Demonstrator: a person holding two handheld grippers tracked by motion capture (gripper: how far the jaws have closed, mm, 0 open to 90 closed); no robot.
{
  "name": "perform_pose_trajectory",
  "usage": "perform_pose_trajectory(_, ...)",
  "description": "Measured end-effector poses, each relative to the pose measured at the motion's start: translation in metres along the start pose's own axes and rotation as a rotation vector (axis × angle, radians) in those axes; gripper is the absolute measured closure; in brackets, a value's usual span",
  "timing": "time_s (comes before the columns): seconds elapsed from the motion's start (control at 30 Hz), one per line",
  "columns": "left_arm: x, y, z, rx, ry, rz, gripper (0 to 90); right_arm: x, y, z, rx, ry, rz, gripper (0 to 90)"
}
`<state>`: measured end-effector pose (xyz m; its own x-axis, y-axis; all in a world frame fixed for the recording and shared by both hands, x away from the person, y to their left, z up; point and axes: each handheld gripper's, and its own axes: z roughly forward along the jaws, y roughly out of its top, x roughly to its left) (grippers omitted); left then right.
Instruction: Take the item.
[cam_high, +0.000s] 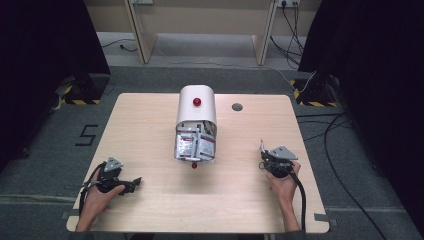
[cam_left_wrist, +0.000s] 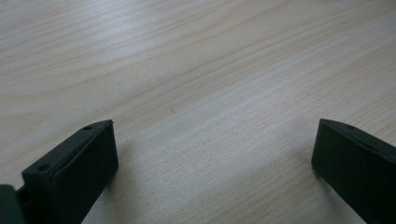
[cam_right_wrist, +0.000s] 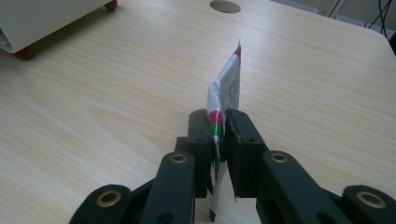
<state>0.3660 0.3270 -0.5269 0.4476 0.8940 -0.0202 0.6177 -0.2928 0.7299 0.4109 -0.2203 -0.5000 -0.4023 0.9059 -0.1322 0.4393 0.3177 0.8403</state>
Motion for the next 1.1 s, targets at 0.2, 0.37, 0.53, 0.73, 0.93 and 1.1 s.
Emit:
perform_pose_trajectory(0.2,0.0,0.0,0.0,0.0,0.0,0.0,0.0,0.0012,-0.0004,0.0016,0.006,0.011,0.011,78.9)
perform_pose_trajectory(0.37,0.0,0.0,0.0,0.0,0.0,0.0,0.0,0.0014,-0.0005,0.0024,0.007,0.02,0.017,78.1)
perform_pose_trajectory(0.53,0.0,0.0,0.0,0.0,0.0,0.0,0.0,0.0034,-0.0011,0.0051,0.023,0.034,0.024,73.4)
perform_pose_trajectory(0.73,0.0,0.0,0.0,0.0,0.0,0.0,0.0,0.0054,-0.0015,0.0088,0.053,0.063,0.071,56.5)
perform_pose_trajectory(0.93,0.0,0.0,-0.0001,0.0,0.001,0.0,0.0,0.0041,0.0007,0.0067,0.045,0.064,0.125,48.1)
perform_pose_trajectory(1.1,0.0,0.0,-0.0001,0.0,0.001,0.0,0.0,0.003,0.0014,0.0058,0.042,0.07,0.132,46.5)
